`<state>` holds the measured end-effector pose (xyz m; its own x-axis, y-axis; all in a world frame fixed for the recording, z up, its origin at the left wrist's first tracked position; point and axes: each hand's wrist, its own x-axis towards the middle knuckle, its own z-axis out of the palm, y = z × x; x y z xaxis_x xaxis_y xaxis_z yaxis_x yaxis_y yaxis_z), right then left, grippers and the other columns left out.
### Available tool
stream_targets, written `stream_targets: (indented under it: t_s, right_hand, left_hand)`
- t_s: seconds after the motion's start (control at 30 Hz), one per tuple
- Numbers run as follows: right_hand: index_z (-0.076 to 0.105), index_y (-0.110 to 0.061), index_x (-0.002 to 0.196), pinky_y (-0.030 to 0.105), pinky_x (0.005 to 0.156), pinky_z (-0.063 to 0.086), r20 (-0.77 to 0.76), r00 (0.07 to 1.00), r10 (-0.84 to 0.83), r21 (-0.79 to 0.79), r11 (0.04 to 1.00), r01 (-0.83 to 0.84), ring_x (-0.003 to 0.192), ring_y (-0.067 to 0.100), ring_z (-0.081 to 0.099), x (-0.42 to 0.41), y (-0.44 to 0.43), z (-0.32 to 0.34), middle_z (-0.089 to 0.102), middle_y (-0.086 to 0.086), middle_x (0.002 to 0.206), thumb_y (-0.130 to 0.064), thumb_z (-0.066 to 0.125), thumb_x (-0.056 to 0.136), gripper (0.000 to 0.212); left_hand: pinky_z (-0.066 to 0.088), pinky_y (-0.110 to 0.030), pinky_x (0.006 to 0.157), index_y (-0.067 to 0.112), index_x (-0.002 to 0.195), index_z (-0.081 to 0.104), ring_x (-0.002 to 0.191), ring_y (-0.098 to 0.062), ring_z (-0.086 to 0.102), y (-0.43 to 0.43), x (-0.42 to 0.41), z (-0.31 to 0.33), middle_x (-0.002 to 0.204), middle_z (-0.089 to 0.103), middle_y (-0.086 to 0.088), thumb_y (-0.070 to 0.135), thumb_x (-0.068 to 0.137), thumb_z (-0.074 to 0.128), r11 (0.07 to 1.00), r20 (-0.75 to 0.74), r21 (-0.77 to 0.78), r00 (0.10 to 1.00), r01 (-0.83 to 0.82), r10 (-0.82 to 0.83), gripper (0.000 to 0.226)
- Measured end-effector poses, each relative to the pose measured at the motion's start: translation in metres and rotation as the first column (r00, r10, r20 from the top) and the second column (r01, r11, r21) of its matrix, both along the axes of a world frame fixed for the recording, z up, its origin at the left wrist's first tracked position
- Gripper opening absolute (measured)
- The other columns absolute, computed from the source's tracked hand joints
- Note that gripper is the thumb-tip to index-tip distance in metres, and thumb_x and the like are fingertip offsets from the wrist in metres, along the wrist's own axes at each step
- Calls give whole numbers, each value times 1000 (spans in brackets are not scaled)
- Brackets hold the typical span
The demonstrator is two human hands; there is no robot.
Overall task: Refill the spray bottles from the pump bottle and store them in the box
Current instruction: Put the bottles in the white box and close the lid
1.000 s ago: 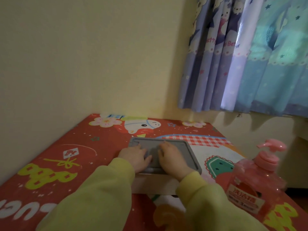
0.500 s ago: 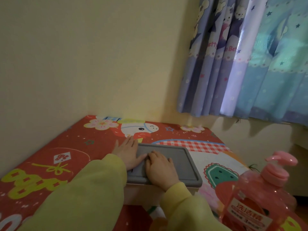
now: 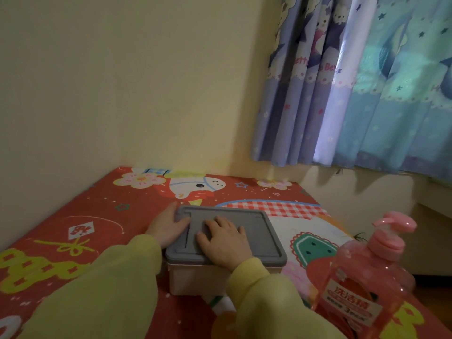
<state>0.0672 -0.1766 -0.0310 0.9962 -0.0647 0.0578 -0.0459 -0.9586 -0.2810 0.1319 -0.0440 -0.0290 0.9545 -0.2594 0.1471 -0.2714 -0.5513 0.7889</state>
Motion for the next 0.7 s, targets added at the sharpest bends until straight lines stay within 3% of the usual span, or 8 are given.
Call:
stream_targets:
  t_s: [0.07,0.13,0.17,0.2,0.27,0.47,0.57,0.7]
  right_hand:
    - [36,-20,139,51,114,11,-2,1000,-2,6,1000,2,140,23,24,-1,-1,1,29,6,150,-46,32,96,51]
    - [37,-20,139,51,115,11,-1,1000,-3,11,1000,3,139,23,25,-2,-1,2,30,5,149,-45,32,96,50]
    - [37,-20,139,51,115,12,-1,1000,-2,14,1000,2,138,23,26,-2,0,2,31,5,149,-45,32,95,50]
    - [37,-20,138,51,115,12,-1,1000,-2,20,1000,2,138,23,27,-3,0,2,32,5,148,-45,33,95,50]
    - [37,-20,138,51,115,13,5,1000,-1,28,1000,1,137,23,29,-3,0,3,34,5,147,-45,33,95,50]
    - [37,-21,138,50,115,12,4,1000,-1,27,1000,1,137,23,29,-4,1,3,33,4,147,-46,33,95,50]
    - [36,-22,139,50,115,12,6,1000,2,26,1000,-2,138,22,28,-3,1,3,31,3,149,-46,33,95,50]
    - [37,-21,139,50,115,12,10,1000,-1,20,1000,0,138,22,27,-3,2,3,32,3,149,-46,32,95,50]
  left_hand:
    - [37,-33,98,-2,136,35,128,-32,44,10,-4,-11,141,42,-19,36,83,65,960,-232,-240,969,-142,85,72]
    - [52,-33,78,-2,117,58,95,-32,66,22,-9,-25,111,66,-21,62,55,78,907,-472,-372,882,-199,0,91]
    - [53,-27,57,0,101,68,67,-27,69,28,-12,-29,85,72,-18,67,48,77,894,-538,-398,842,-204,-47,87]
    - [46,-20,42,1,89,71,46,-20,62,30,-16,-30,62,69,-13,61,56,76,869,-574,-447,813,-210,-99,69]
    - [39,-16,35,1,83,69,33,-15,53,31,-18,-32,46,62,-7,39,79,67,852,-592,-473,797,-222,-121,38]
    - [51,-32,61,-3,86,64,62,-23,64,23,-16,-25,71,70,-14,10,81,67,883,-404,-411,914,-229,49,14]
    - [50,-36,77,0,97,54,88,-31,62,14,-26,-16,100,63,-20,5,80,67,920,-284,-347,955,-183,83,22]
    - [37,-25,81,-1,117,46,110,-30,53,4,-40,-15,118,54,-20,9,86,60,978,-86,-138,985,-159,148,35]
